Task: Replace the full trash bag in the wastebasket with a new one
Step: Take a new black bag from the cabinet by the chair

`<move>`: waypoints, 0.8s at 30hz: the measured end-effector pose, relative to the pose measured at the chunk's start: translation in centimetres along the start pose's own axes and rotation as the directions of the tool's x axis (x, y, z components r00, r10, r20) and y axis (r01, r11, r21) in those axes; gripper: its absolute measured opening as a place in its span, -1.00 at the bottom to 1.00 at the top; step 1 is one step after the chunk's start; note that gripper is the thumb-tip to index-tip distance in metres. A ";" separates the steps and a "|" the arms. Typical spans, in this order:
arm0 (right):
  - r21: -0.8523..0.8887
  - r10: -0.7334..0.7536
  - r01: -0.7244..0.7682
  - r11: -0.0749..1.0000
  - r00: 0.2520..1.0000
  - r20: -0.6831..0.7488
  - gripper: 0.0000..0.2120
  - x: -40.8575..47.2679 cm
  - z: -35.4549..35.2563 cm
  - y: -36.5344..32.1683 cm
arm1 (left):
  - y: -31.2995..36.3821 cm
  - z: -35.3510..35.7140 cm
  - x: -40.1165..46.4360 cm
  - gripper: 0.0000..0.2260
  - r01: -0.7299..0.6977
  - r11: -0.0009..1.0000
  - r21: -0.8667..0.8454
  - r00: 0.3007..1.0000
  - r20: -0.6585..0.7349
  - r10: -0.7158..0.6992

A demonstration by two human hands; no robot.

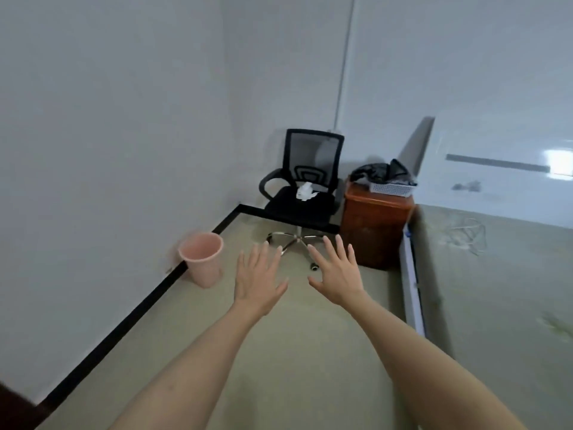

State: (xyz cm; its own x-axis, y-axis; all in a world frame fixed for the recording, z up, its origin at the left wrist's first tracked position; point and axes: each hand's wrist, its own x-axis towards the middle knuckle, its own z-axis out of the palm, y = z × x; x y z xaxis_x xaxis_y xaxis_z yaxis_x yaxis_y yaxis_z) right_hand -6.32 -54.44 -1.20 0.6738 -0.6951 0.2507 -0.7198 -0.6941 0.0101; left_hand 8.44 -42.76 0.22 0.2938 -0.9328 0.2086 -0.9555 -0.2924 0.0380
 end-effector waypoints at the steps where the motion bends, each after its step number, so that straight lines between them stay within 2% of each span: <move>1: -0.005 0.054 -0.054 0.999 0.999 0.001 -0.34 0.3 -0.1 2.6 | 2.1 0.4 2.3 -0.41 -0.034 0.999 -0.002 0.999 -0.003 0.034; 7: -0.034 0.264 -0.264 0.964 0.964 -0.016 -0.33 3.5 0.6 14.8 | 10.5 2.8 14.0 -0.43 -0.238 0.971 0.014 0.971 -0.025 0.239; 11: -0.064 0.375 -0.377 0.924 0.926 -0.049 -0.34 7.8 2.3 21.5 | 13.9 4.8 22.8 -0.43 -0.320 0.947 0.006 0.946 -0.052 0.320; 16: -0.060 0.500 -0.502 0.863 0.865 -0.040 -0.33 14.0 4.3 28.5 | 17.3 7.4 33.9 -0.43 -0.402 0.916 -0.017 0.916 -0.024 0.401; 24: -0.060 0.581 -0.579 0.813 0.813 0.043 -0.35 22.3 8.3 38.7 | 22.2 12.3 48.6 -0.43 -0.483 0.874 -0.059 0.875 0.002 0.484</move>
State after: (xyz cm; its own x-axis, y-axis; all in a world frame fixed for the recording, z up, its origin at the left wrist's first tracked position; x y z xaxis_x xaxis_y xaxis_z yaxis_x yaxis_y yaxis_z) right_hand -17.77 -98.42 -3.26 0.1364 -0.9762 0.1685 -0.9854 -0.1513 -0.0786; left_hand 1.79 -97.18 -0.82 -0.2053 -0.9582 0.1992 -0.9782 0.2076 -0.0098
